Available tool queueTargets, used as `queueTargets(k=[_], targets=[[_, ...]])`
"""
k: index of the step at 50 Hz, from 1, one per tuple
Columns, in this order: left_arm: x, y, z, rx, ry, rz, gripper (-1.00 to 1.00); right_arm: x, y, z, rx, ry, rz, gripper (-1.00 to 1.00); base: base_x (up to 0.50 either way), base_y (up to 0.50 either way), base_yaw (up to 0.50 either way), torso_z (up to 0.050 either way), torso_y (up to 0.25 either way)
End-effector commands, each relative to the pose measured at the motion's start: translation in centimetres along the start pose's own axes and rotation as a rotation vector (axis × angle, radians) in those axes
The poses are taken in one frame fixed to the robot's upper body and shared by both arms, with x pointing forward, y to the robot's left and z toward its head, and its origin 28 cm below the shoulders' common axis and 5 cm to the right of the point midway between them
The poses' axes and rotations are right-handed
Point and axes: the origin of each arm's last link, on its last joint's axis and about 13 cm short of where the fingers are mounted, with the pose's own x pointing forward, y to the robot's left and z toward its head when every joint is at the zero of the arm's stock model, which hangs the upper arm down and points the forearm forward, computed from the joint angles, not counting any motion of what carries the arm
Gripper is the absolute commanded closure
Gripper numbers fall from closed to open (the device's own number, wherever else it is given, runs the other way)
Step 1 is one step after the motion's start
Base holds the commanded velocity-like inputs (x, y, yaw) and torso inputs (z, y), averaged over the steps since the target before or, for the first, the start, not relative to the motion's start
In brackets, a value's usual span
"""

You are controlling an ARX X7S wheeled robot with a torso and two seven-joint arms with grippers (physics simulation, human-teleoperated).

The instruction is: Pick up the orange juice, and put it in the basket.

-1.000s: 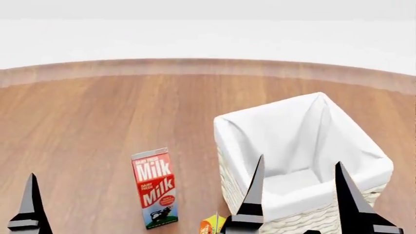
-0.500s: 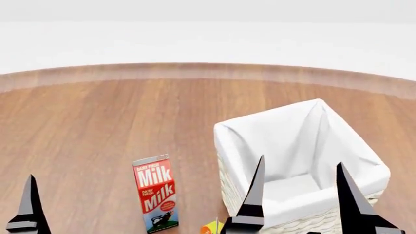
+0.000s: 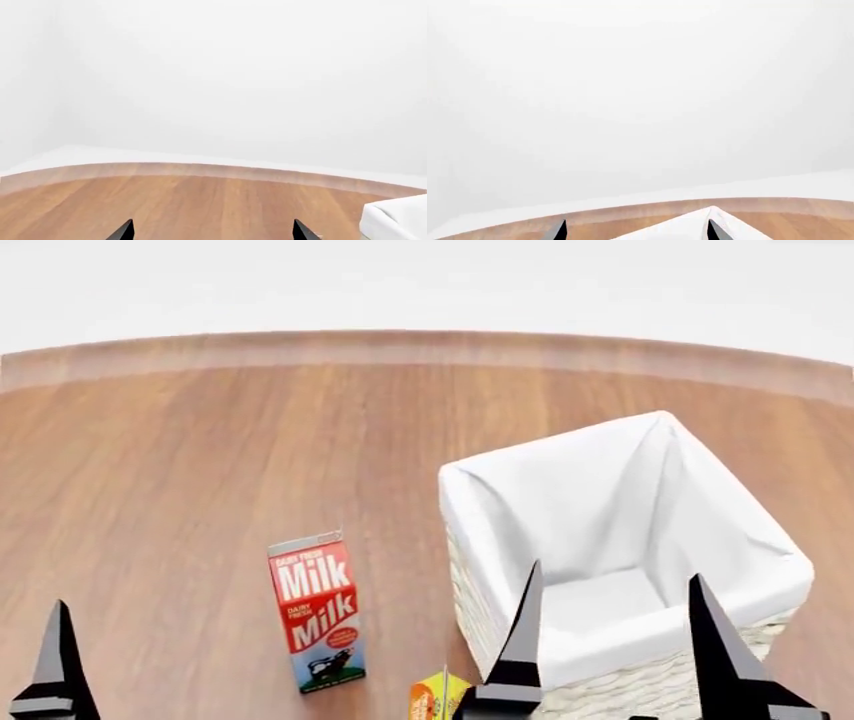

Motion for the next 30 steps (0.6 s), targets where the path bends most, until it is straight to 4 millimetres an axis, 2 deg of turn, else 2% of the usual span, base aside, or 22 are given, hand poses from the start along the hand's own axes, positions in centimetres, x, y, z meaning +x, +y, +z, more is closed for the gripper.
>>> queueTargets(k=[1,30], targets=[[0.53,0.39,0.21,0.002,-0.032,0.053,-1.00,0.39,-0.21,-0.11,-0.003,-0.008,-0.002,-1.00,0.00,0.00,0.00,0.031,-0.234],[0.39,0.49,0.35,-0.012,-0.045,0.059,-1.00,0.33,-0.12,-0.09,-0.004,-0.012,0.005,-1.00,0.00,0.00,0.00,0.031,-0.234]])
